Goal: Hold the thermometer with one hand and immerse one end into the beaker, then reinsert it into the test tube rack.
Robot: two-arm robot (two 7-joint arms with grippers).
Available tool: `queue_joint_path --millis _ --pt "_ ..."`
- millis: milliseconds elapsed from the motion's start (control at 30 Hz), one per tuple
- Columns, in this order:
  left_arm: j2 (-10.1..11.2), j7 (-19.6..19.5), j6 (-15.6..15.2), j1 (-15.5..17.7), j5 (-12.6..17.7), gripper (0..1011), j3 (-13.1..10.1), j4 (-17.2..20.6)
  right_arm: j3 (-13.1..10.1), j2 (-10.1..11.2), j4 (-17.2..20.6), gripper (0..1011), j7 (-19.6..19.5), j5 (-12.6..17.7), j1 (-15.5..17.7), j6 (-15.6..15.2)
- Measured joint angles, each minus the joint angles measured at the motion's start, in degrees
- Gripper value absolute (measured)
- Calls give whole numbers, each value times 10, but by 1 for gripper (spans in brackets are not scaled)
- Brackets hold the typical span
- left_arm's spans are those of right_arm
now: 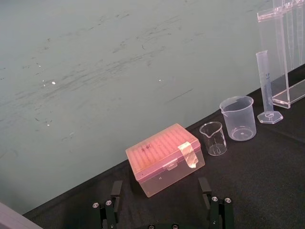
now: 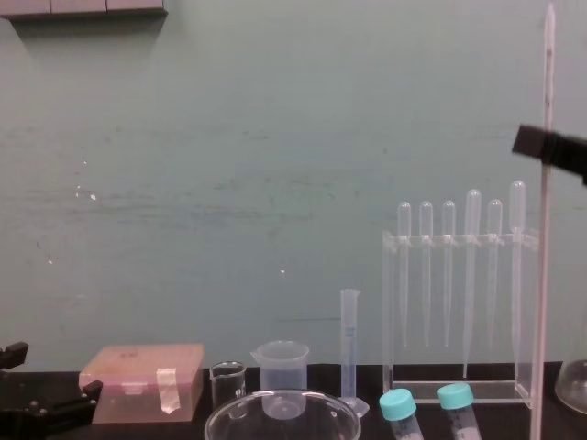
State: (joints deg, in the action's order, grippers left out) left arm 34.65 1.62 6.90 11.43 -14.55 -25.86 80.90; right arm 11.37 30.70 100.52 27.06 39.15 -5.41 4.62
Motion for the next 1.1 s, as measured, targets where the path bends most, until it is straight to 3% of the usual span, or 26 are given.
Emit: queue_joint_path --millis 233,367,600,633,800,1100 --pt "0 0 0 0 0 1008 0 0 -15 8 36 56 -4 47 -29 -41" --pt "0 0 0 0 0 1008 0 0 -22 27 61 56 -5 70 -67 -74" --pt "0 0 0 0 0 1008 0 0 -10 37 62 56 -3 76 -137 -95" --pt "0 0 0 0 0 1008 0 0 3 32 50 56 0 75 -162 -94" --pt "0 0 0 0 0 1008 0 0 39 10 15 56 14 77 -207 -93" --pt "0 0 0 0 0 1008 0 0 130 -47 -53 56 79 104 -267 -100"
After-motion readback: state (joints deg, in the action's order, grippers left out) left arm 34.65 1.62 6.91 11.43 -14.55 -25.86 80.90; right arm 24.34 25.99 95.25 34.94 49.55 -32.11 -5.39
